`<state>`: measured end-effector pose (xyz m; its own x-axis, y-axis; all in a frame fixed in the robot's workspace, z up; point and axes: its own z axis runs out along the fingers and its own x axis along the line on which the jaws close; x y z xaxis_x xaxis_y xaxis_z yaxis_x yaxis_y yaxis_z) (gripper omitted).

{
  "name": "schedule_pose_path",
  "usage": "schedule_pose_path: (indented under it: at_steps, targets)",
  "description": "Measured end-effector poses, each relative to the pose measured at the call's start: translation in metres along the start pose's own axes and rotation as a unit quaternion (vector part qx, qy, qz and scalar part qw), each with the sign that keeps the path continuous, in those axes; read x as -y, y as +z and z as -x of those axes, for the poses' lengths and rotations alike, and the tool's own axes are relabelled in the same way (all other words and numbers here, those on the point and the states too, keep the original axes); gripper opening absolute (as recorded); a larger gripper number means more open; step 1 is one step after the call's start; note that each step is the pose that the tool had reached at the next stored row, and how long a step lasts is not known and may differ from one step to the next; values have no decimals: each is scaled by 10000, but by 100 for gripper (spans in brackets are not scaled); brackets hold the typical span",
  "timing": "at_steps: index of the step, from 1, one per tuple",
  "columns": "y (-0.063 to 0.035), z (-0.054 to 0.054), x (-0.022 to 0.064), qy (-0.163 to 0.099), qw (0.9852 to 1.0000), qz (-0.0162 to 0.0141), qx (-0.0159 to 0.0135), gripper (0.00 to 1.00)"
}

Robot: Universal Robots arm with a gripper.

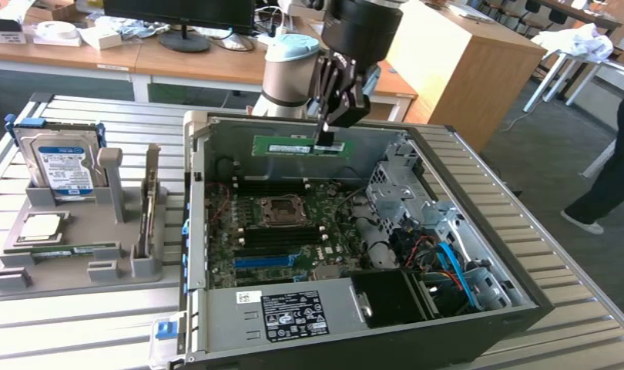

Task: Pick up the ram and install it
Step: 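Pick up the ram and move it above insertion slot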

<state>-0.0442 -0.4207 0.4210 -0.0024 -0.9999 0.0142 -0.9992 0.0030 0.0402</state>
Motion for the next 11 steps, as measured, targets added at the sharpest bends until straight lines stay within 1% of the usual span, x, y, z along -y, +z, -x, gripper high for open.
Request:
schedule_pose_path:
  at_steps: [11]
  targets:
    - [8, 187, 8, 0, 10000, -1, 0, 12]
